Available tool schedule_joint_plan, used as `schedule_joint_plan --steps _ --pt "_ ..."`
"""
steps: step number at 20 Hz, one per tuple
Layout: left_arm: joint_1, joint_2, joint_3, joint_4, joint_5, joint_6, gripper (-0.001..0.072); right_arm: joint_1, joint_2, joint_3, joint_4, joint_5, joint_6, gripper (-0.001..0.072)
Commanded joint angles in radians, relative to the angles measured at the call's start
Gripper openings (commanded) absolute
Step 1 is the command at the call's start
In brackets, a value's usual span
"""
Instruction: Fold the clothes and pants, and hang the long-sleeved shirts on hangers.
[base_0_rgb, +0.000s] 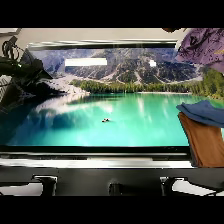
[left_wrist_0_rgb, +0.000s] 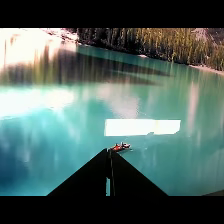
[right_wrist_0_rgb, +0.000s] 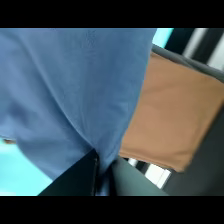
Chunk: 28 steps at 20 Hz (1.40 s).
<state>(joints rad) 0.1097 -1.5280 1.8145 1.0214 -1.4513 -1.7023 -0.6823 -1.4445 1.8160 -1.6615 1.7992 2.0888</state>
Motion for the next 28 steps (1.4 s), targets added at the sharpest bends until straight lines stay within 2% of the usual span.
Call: schedule_joint_plan --steps 1,7,11,19,28 --pt "0.001 -0.001 0.000 0.000 0.000 0.000 0.0016 0.000 0.079 -0.182 -0.052 -0.035 0.004 0.0029" --pt "0.001 -0.001 0.000 0.000 0.000 0.000 0.0017 0.000 0.209 -0.555 -0.108 -0.148 0.044 0.0030" --pt "0.001 -0.001 0.000 0.000 0.000 0.000 0.0017 0.000 0.230 -0.695 -0.159 -0.184 0.044 0.0030" --pt "0.001 -0.001 0.000 0.000 0.000 0.000 0.0017 0.000 0.231 -0.769 -0.272 -0.212 0.044 0.0031" --pt "0.001 -0.001 0.000 0.000 0.000 0.000 0.0017 0.000 0.231 -0.769 -0.296 -0.195 0.044 0.0031"
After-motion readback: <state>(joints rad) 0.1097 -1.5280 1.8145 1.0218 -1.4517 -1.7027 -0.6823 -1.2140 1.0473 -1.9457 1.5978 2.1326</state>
